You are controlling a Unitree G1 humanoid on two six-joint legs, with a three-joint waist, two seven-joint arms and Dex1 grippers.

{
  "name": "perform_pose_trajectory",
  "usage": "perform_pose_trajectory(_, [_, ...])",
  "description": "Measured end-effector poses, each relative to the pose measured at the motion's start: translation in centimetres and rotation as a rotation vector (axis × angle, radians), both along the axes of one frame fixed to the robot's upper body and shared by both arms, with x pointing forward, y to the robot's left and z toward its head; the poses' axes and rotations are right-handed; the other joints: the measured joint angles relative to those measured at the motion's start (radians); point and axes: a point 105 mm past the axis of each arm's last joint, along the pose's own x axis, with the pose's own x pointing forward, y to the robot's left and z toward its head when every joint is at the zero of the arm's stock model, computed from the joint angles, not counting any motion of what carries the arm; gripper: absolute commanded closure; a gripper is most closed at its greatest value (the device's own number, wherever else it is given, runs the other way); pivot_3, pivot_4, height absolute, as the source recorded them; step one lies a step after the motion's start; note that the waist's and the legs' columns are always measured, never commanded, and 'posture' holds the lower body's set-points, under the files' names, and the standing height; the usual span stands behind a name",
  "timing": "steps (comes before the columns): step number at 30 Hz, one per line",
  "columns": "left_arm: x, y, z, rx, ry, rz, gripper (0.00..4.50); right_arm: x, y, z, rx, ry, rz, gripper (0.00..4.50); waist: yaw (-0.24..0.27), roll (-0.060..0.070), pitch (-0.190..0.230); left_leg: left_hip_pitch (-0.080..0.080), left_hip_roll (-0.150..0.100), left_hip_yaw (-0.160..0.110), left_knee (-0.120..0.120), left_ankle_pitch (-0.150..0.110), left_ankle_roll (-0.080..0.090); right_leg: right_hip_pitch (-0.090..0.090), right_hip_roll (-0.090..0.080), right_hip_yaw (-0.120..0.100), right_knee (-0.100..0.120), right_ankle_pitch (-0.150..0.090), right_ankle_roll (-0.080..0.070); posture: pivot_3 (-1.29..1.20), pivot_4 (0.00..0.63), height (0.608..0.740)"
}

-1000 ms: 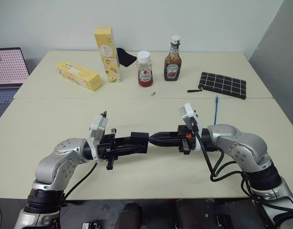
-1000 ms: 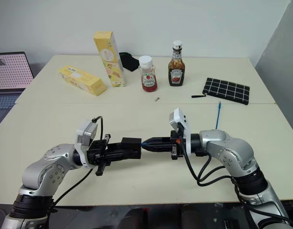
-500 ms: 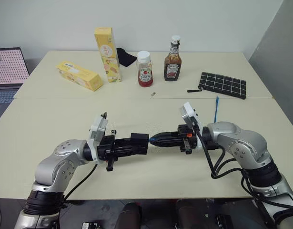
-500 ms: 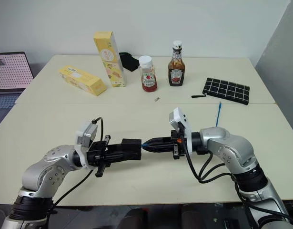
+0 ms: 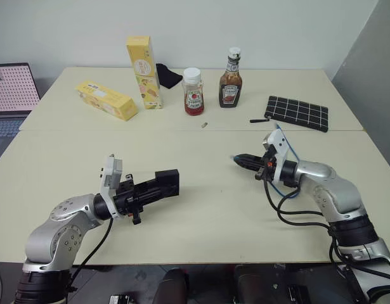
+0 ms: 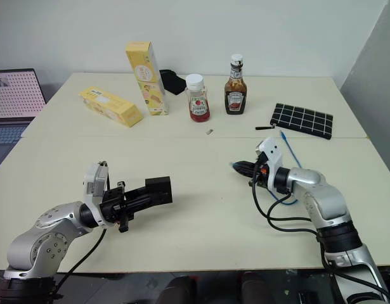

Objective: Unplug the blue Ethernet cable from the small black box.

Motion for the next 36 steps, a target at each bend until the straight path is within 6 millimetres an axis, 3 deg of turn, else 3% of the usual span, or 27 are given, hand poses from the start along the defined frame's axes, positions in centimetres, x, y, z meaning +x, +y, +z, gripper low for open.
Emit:
perform_pose_trajectory(3, [0.2, -0.2, -0.1, -0.002, 0.009, 0.03, 3.71, 1.1, -0.4, -2.4, -0.059, -0.01, -0.104, 4.46, 0.0, 0.0, 0.0, -0.001, 0.0, 0.0, 0.0, 0.0, 0.0, -0.001, 0.0, 0.001, 0.0, 0.0, 0.0, 0.0, 0.15, 0.74])
perform_pose_trajectory(4, [0.2, -0.3, -0.1, -0.002, 0.007, 0.038, 3.71, 1.1, -0.1, -2.9, -0.066, -0.008, -0.106, 3.76, 0.0, 0.0, 0.0, -0.001, 0.0, 0.0, 0.0, 0.0, 0.0, -0.001, 0.0, 0.001, 0.0, 0.0, 0.0, 0.0, 0.15, 0.74])
perform_pose_trajectory(6, [0.3, -0.4, 0.0, -0.001, 0.003, 0.05, 3.71, 1.0, 0.3, -3.2, -0.067, -0.011, -0.101, 3.37, 0.0, 0.0, 0.0, 0.0, 0.0, 0.0, 0.0, 0.0, 0.0, -0.001, 0.0, 0.001, 0.0, 0.0, 0.0, 0.0, 0.15, 0.74])
perform_pose_trajectory(12, [0.6, -0.1, -0.7, 0.025, 0.005, 0.115, 3.71, 0.0, 1.0, -2.5, -0.055, 0.009, -0.023, 1.91, 0.0, 0.0, 0.0, 0.0, 0.0, -0.001, 0.0, 0.0, 0.0, 0.0, 0.0, 0.001, 0.0, 0.0, 0.0, 0.0, 0.15, 0.74])
perform_pose_trajectory(16, [1.7, 0.6, -0.8, 0.053, -0.059, 0.229, 3.71, -0.9, 0.5, -0.5, -0.096, -0.04, 0.054, 1.09, 0.002, 0.0, 0.0, 0.0, 0.0, -0.001, 0.0, 0.0, 0.0, 0.0, -0.001, 0.0, 0.0, 0.0, 0.0, 0.0, 0.15, 0.74])
perform_pose_trajectory(18, [2.7, 1.7, -0.7, 0.066, -0.117, 0.333, 3.71, -1.6, 0.4, 0.7, -0.125, -0.08, 0.109, 1.09, 0.002, 0.001, 0.0, 0.0, 0.0, -0.001, 0.0, 0.0, 0.0, 0.0, -0.001, 0.0, 0.0, 0.0, 0.0, 0.0, 0.15, 0.74])
perform_pose_trajectory(20, [4.2, 3.9, -0.4, 0.085, -0.189, 0.502, 3.71, -2.8, 1.3, 2.1, -0.119, -0.116, 0.205, 1.09, 0.002, 0.0, 0.0, 0.0, 0.0, -0.002, 0.0, 0.0, 0.0, 0.0, 0.0, -0.001, -0.001, 0.0, 0.0, 0.0, 0.15, 0.74])
perform_pose_trajectory(26, [6.8, 10.4, 0.0, 0.142, -0.38, 0.942, 3.71, -5.6, 5.9, 5.3, -0.073, -0.173, 0.449, 1.09, -0.002, 0.0, 0.0, 0.001, 0.0, -0.002, 0.0, 0.0, 0.0, 0.0, -0.001, 0.0, 0.0, 0.0, 0.0, 0.0, 0.15, 0.74])
perform_pose_trajectory(30, [7.1, 13.1, -2.3, 0.161, -0.357, 1.115, 3.71, -6.3, 9.3, 6.8, -0.046, -0.197, 0.54, 1.09, 0.001, -0.001, 0.0, 0.0, 0.0, -0.003, 0.0, 0.0, 0.0, 0.0, -0.001, -0.001, 0.0, 0.0, 0.0, 0.0, 0.15, 0.74])
perform_pose_trajectory(36, [6.7, 14.9, -6.1, 0.167, -0.265, 1.235, 3.71, -7.0, 11.8, 6.2, -0.05, -0.142, 0.616, 1.09, 0.007, -0.001, -0.001, -0.001, -0.002, -0.003, 0.001, 0.0, 0.0, 0.0, -0.003, -0.002, -0.001, 0.001, 0.001, 0.0, 0.15, 0.74])
